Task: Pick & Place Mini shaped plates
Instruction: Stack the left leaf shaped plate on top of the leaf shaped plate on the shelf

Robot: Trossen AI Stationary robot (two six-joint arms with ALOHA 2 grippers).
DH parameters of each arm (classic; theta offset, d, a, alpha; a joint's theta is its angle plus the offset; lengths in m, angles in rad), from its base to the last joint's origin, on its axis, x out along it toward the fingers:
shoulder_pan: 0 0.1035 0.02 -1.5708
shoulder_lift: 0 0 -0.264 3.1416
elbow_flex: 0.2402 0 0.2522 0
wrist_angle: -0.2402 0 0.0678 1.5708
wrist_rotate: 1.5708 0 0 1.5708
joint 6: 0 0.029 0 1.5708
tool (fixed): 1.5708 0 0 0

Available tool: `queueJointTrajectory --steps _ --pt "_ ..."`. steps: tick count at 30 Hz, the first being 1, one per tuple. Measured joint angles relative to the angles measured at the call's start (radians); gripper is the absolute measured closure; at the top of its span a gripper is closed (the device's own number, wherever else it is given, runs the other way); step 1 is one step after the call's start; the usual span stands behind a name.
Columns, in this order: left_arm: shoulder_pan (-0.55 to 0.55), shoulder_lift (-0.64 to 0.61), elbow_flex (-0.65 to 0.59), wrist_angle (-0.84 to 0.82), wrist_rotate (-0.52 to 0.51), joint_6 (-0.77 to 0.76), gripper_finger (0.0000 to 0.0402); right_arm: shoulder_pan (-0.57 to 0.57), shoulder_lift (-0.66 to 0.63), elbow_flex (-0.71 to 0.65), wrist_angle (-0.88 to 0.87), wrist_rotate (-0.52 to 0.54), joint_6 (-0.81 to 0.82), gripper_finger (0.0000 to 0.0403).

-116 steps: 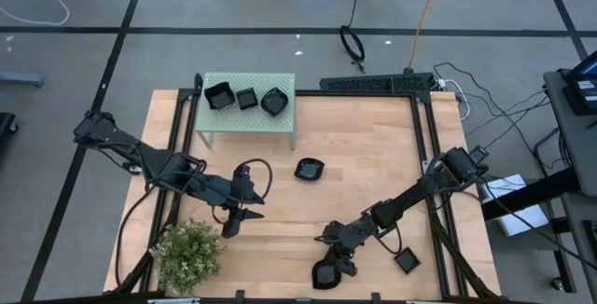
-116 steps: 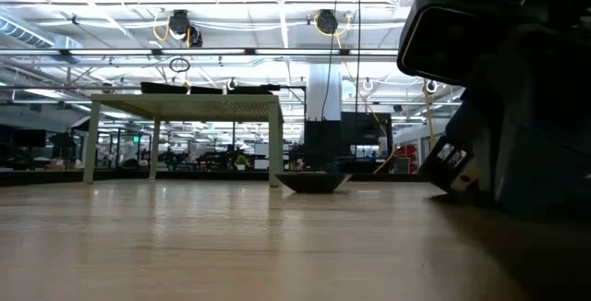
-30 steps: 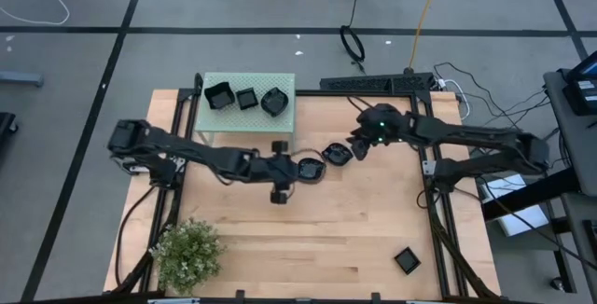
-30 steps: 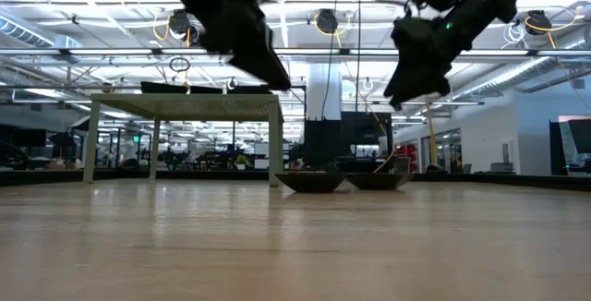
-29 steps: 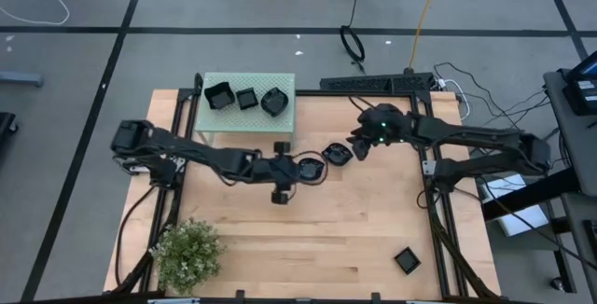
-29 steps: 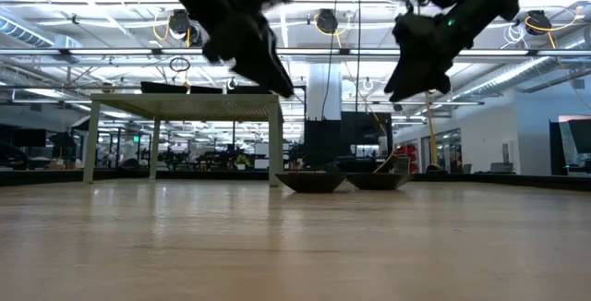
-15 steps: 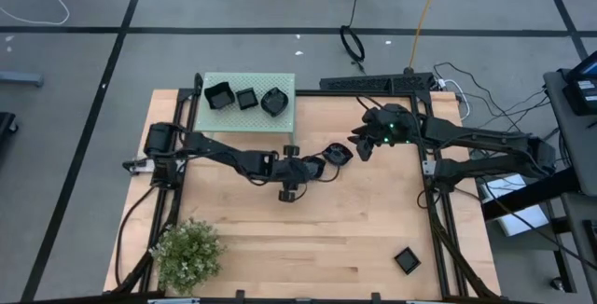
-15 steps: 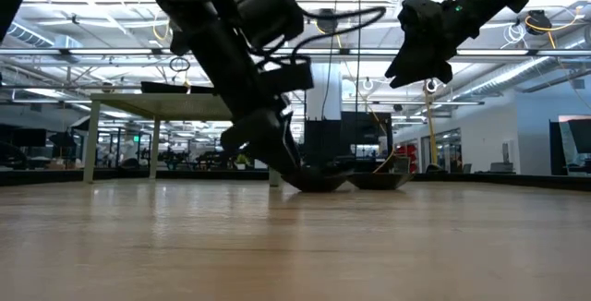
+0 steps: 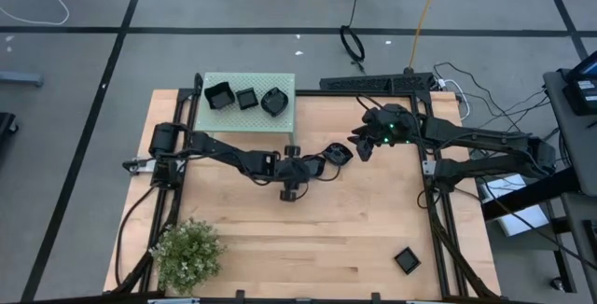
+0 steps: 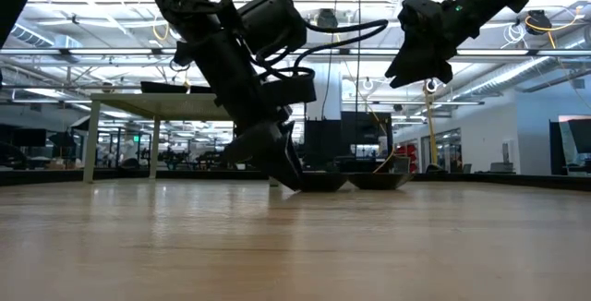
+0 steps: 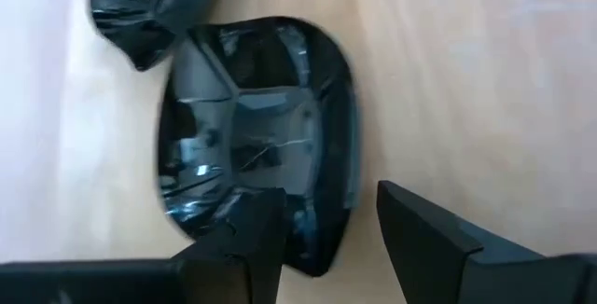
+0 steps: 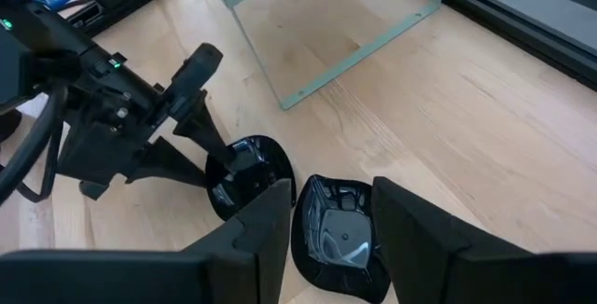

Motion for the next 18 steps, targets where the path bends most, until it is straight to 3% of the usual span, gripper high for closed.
queueJointTrajectory --steps 5,13,18 --pt "0.001 0.0 0.0 -0.002 -0.054 0.086 0.0265 0.0 0.0 0.0 0.0 0.0 0.0 0.0261" --pt "0.002 0.0 0.0 -0.004 -0.026 0.098 0.0389 0.0 0.0 0.0 0.0 0.0 0.0 0.0262" --pt "-0.016 -0.027 0.0 0.001 0.02 0.031 0.0396 0.0 0.0 0.0 0.0 0.0 0.0 0.0262"
